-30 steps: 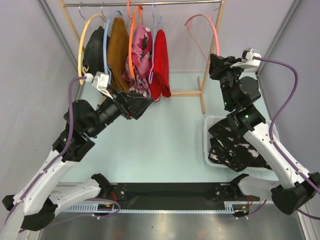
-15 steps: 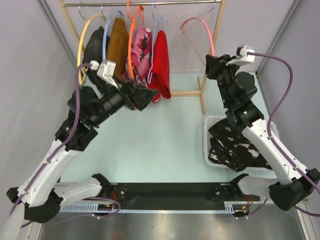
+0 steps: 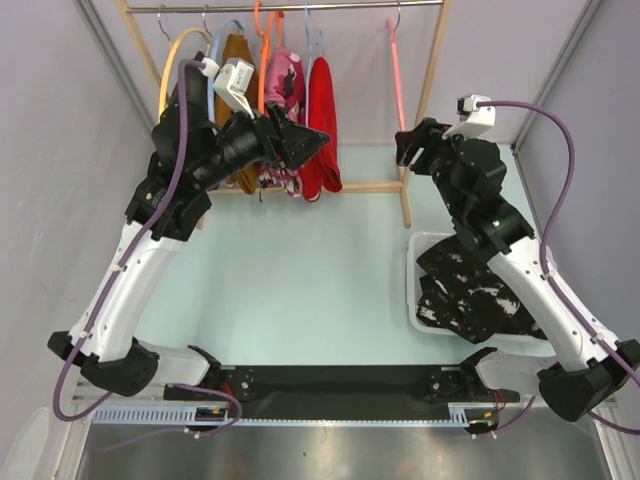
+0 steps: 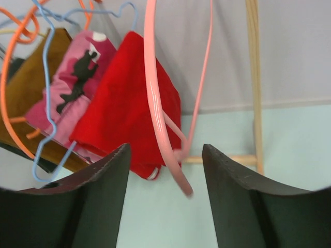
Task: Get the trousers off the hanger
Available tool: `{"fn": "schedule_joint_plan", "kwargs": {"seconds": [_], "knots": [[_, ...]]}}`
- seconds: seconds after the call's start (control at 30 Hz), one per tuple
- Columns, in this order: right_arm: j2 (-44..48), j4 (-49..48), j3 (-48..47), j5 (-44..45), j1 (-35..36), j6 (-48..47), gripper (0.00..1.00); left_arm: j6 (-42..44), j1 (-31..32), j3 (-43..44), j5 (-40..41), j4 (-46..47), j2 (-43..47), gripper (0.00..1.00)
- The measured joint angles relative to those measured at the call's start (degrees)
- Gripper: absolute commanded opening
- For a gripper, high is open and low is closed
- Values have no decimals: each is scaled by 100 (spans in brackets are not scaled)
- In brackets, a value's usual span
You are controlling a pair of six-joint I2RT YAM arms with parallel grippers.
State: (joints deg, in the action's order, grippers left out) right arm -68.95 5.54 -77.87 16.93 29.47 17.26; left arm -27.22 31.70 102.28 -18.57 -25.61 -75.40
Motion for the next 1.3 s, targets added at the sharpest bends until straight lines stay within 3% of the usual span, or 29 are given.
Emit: {"fn": "schedule_joint_plan", "kwargs": {"seconds": [0.27, 0.57, 0.73, 1.03, 1.3], "knots": [[588, 1725, -155, 363, 162, 227, 68, 531, -118, 426, 483, 0, -328, 80], [1982, 3086, 763, 551, 459, 1102, 78, 1093, -293, 1045, 990, 61, -1209, 85], [2070, 3744, 1261, 647, 612, 1727, 90, 1104, -680, 1676, 761, 4, -1904, 85], [2981, 3941, 2271, -212, 647, 1869, 89, 640, -1222, 1928, -173, 170, -2575, 82], [3314, 3799, 2315, -1128, 660, 1816, 84, 358, -1224, 1985, -584, 328, -2970, 61]]}}
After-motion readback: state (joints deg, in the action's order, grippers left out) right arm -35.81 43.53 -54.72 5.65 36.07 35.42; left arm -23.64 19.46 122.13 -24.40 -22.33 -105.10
